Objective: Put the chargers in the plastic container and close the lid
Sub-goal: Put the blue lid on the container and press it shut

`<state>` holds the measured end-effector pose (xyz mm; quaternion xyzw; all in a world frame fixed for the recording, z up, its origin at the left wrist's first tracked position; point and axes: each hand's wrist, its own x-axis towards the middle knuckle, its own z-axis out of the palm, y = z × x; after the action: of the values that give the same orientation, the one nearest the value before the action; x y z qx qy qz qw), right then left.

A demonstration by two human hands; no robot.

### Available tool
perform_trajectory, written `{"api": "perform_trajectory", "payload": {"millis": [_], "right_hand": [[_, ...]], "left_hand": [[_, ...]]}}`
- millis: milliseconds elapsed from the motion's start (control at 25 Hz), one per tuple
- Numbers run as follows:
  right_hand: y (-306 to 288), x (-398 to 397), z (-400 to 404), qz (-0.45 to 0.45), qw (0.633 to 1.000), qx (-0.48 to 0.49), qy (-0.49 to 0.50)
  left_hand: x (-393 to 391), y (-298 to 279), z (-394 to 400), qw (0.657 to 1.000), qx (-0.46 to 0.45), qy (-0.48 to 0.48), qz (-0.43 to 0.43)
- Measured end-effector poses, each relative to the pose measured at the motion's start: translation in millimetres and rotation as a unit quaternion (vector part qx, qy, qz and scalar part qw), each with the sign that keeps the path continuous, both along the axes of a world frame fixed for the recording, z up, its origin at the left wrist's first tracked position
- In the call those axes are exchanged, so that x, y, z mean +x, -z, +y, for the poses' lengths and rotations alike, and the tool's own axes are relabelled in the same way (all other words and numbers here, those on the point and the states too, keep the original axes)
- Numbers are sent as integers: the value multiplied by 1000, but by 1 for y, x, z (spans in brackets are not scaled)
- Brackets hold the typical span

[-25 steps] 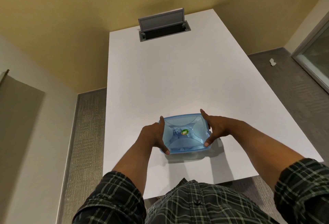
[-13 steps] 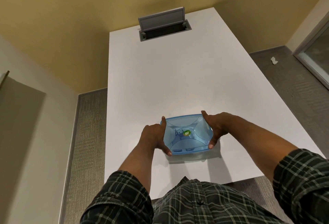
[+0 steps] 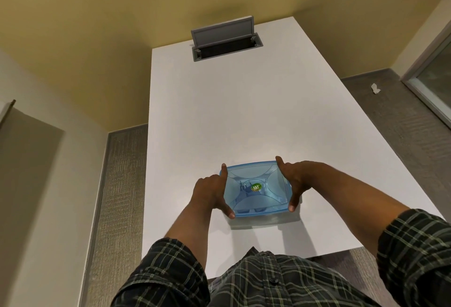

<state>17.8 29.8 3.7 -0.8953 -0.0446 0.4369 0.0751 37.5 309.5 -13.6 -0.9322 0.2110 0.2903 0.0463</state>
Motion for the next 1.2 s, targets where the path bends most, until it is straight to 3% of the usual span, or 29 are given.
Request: {"api": "perform_trajectory", "payload": {"millis": [320, 880, 1040, 1200], "right_hand": [[6, -15, -3, -62, 997, -26, -37], [0, -6, 3, -24, 998, -57, -8], [-4, -9, 4, -59, 994, -83, -48], [-21, 4, 4, -95, 991, -81, -39]], "left_hand": [[-2, 0, -7, 1000, 17, -1, -1], [-4, 5, -4, 1000, -2, -9, -2], [-8, -1, -7, 999, 9, 5, -36], [6, -25, 1, 993, -35, -12, -111]]}}
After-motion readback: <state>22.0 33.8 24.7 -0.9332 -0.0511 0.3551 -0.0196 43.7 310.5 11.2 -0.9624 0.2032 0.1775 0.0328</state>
